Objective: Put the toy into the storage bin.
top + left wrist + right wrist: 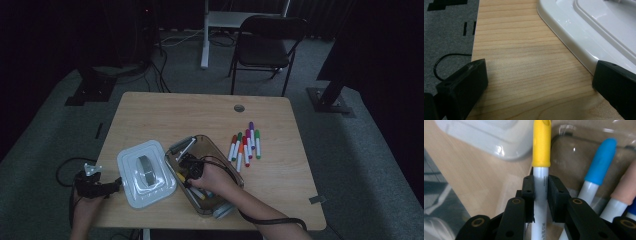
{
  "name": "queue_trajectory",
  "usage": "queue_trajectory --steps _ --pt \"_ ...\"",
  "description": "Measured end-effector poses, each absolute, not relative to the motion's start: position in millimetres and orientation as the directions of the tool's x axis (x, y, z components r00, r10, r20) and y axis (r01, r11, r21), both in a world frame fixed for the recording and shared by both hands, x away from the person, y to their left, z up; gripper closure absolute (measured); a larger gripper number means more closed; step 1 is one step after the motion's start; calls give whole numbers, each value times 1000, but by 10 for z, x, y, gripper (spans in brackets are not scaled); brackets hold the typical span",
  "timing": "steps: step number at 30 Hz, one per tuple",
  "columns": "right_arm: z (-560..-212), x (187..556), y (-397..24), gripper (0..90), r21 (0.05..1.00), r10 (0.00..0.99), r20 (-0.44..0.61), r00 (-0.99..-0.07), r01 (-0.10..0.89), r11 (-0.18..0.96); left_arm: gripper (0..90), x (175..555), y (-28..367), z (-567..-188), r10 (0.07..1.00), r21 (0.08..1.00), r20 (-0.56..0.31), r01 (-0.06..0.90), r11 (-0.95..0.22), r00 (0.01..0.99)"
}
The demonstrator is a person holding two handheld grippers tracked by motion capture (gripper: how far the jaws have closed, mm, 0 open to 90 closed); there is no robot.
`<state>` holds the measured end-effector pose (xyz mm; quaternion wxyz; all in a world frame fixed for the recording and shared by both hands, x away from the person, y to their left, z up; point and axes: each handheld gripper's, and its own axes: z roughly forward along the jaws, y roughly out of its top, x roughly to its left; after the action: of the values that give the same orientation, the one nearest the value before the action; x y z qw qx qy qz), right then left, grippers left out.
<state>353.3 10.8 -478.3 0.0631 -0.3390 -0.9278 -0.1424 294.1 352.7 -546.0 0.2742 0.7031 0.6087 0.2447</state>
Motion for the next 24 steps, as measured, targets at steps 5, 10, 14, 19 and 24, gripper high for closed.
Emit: queue_trajectory --steps 5,10,14,19,24 --pt "-4828 3528 133 765 187 609 195 -769 639 746 6 2940 3527 -5460 990 683 10 722 -108 139" --pt "-4856 3527 140 727 172 608 191 -771 636 752 6 2941 3527 -5460 990 684 10 722 -109 139" --pt "-4771 3525 75 713 228 598 200 -776 631 742 7 2941 3527 -5460 990 684 10 722 -108 139" --pt "-4518 3495 -138 684 347 576 228 -785 618 705 6 2941 3527 -5460 990 684 11 721 -109 139" --pt "-4219 3481 -483 649 481 573 260 -778 618 622 7 2941 3527 -5460 990 685 11 721 -108 139"
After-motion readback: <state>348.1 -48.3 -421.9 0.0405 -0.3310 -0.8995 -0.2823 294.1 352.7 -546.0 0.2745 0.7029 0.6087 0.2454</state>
